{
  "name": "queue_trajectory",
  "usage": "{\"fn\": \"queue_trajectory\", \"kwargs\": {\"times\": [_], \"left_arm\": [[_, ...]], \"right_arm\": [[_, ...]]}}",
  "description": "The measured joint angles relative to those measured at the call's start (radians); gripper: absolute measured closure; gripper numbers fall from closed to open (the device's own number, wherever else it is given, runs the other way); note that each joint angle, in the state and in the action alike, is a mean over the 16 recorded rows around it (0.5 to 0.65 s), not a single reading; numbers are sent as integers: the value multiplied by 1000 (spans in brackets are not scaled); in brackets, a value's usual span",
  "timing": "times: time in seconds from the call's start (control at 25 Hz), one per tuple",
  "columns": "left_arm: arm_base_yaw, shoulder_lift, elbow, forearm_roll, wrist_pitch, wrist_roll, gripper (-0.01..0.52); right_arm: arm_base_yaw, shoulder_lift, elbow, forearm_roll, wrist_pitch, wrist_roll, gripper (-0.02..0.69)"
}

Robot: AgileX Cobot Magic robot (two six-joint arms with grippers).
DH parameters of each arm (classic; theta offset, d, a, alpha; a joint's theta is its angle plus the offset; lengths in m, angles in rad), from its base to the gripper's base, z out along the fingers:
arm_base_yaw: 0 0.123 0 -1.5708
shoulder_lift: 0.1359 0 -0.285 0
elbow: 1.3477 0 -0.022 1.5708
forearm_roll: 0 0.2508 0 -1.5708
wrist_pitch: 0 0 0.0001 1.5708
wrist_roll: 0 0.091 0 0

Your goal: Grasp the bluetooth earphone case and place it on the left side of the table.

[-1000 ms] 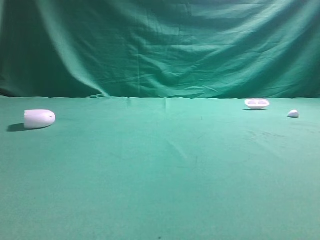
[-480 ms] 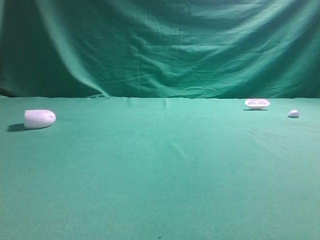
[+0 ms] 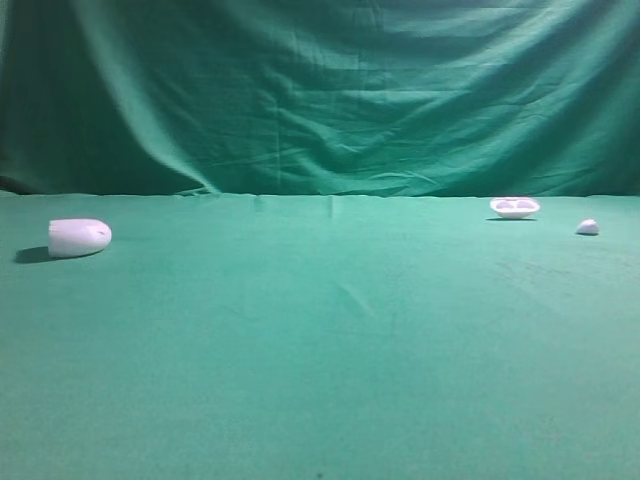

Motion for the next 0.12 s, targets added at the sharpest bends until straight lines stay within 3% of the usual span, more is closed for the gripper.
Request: {"fn": "queue_trajectory", "kwargs": {"times": [0.12], "left_arm": [[0, 0, 0, 0, 0, 0, 514]], "right_arm": [[0, 0, 0, 0, 0, 0, 665]]}}
